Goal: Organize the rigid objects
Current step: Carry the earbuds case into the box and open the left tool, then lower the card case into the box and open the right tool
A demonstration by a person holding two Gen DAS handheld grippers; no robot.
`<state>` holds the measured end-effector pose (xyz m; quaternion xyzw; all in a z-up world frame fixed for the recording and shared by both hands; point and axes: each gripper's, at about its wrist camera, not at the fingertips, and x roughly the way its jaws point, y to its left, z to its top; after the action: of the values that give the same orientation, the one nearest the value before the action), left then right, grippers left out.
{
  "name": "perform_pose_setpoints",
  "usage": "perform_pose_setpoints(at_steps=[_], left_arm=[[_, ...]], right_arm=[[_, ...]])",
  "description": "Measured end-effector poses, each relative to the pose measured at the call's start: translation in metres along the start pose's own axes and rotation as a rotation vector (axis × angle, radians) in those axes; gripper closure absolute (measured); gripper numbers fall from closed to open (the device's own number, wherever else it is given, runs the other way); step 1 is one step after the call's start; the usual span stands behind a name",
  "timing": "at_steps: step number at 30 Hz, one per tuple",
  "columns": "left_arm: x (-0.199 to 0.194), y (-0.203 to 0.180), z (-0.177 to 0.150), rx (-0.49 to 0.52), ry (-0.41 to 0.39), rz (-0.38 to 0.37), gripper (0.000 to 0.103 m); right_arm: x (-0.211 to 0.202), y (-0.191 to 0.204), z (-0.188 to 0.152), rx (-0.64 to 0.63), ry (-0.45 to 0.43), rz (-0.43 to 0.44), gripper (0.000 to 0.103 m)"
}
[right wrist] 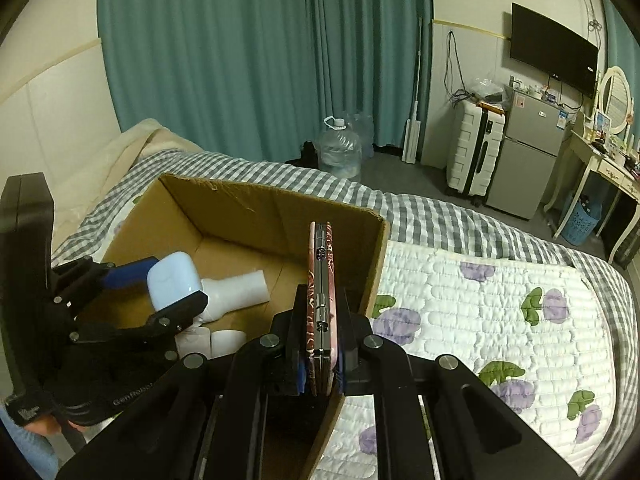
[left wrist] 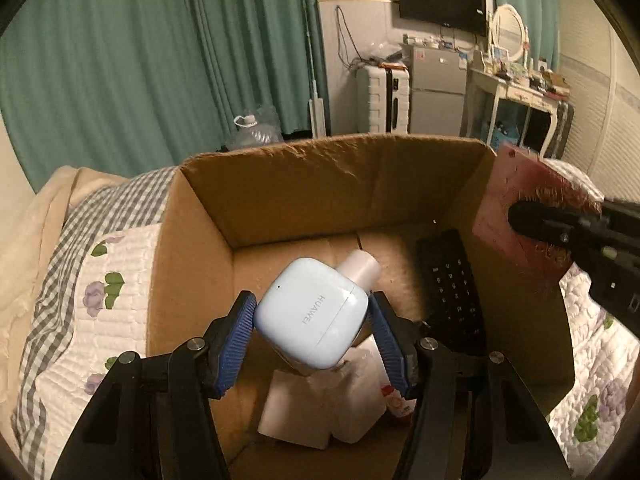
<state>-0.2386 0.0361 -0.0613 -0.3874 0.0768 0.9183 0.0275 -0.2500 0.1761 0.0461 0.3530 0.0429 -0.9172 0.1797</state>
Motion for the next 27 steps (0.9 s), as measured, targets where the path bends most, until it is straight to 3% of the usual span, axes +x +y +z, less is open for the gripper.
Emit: perform_pose_setpoints(at_steps=[3, 14, 19, 27], left_arm=[[-0.008, 0.001, 0.001, -0.022, 0.0, -0.023, 0.04], [-0.082, 0.025, 0.022, -0.068, -0.188, 0.04, 0.029], [-0.081, 0.045, 0.024, -0.107, -0.198, 0.061, 0.028], [-0.048, 0.055, 0.018, -0.095, -0.186, 0.107, 0.028]], right_arm=[[-0.007, 0.001, 0.002, 0.003, -0.011, -0.006, 0.094], [-0.033, 0.018, 0.021, -0.031, -0.022, -0.011, 0.093], [-0.001, 0.026, 0.026, -0.036, 0.026, -0.012, 0.093], [0.06, 0.028, 0.019, -0.018, 0.093, -0.005, 0.093]])
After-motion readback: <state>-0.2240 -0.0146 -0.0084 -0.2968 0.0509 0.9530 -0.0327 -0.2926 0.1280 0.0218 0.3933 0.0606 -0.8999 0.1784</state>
